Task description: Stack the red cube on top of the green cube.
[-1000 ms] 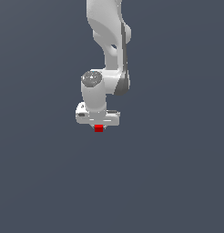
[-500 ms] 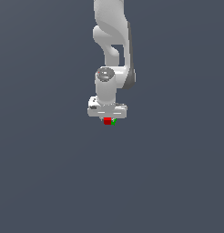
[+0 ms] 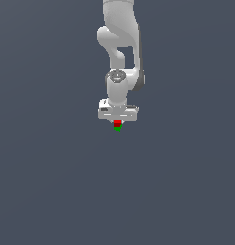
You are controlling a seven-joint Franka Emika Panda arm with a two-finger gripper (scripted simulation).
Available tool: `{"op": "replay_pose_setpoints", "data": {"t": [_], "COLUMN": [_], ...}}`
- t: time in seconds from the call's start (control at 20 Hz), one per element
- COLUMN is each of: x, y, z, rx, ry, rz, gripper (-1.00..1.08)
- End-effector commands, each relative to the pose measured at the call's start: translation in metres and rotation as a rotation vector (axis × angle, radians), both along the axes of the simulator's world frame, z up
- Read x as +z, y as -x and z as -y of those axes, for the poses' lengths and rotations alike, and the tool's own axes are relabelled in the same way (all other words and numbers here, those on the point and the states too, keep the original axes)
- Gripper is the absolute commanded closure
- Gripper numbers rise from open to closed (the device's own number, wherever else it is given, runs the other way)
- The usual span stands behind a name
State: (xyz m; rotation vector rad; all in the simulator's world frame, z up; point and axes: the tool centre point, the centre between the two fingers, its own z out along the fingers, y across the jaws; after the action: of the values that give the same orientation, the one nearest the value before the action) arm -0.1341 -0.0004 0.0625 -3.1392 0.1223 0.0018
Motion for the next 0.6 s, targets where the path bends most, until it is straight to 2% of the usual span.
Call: {"op": "replay_pose_setpoints", "data": {"t": [0.0,0.3,0.35,0.55], "x": [-0.0011,-0.001,-0.001,-0.001], "y": [0.0033,0.0016,0.0016,0.0016], "z": [-0.0025,-0.0023,-0.0023,-0.0023], "rx": [-0.001,-0.001,-0.001,-0.001], "ry": [0.0,0.0,0.0,0.0], "rz": [0.001,0.001,0.001,0.001], "gripper": [1.08,1.08,-0.92,-0.92]}}
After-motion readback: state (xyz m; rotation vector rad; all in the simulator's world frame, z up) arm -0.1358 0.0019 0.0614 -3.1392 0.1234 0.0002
